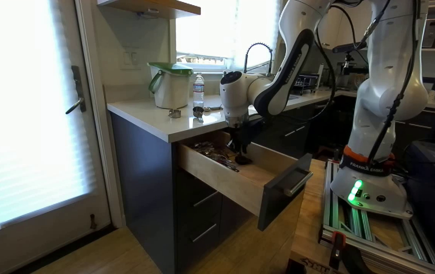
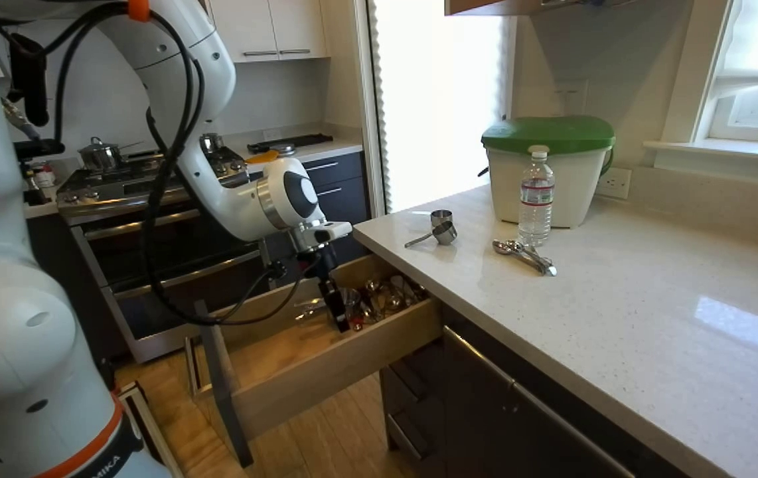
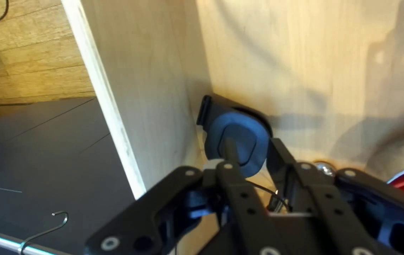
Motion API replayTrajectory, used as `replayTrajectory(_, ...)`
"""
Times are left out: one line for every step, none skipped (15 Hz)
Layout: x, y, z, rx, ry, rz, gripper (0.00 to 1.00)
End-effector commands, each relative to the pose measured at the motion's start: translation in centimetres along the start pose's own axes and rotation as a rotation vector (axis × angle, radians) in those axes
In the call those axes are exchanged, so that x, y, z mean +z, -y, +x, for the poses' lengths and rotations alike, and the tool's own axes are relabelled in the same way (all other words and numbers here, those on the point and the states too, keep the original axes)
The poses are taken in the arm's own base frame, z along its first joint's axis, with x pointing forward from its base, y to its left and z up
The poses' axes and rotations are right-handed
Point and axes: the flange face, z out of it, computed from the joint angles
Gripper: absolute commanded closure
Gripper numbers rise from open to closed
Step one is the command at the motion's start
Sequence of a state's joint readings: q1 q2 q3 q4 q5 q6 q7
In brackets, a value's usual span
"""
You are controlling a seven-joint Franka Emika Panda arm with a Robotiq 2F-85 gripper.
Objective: Pull the open drawer until it is fully open, pick up the black object from the open and put it on the kitchen counter
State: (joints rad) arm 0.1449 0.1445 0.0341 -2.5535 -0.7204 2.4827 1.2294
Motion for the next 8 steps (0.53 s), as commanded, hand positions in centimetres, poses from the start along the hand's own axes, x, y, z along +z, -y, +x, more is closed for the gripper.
replayTrajectory(1.2, -1.0, 0.0, 0.026, 0.046, 0.024, 0.39)
replayTrajectory(1.6, -1.2, 0.1, 0.033, 0.054, 0.028, 0.33)
replayTrajectory(1.9, -1.2, 0.2, 0.037, 0.064, 0.036, 0.26)
replayTrajectory(2.3, -1.3, 0.3, 0.039, 0.072, 0.046, 0.17)
replayTrajectory(2.6, -1.3, 0.3, 0.035, 0.078, 0.062, 0.1)
replayTrajectory(2.9, -1.3, 0.2, 0.029, 0.086, 0.077, 0.02)
replayTrajectory(3.3, -1.1, 0.2, 0.023, 0.092, 0.093, 0.0)
replayTrajectory(3.5, -1.1, 0.3, 0.02, 0.095, 0.101, 0.0)
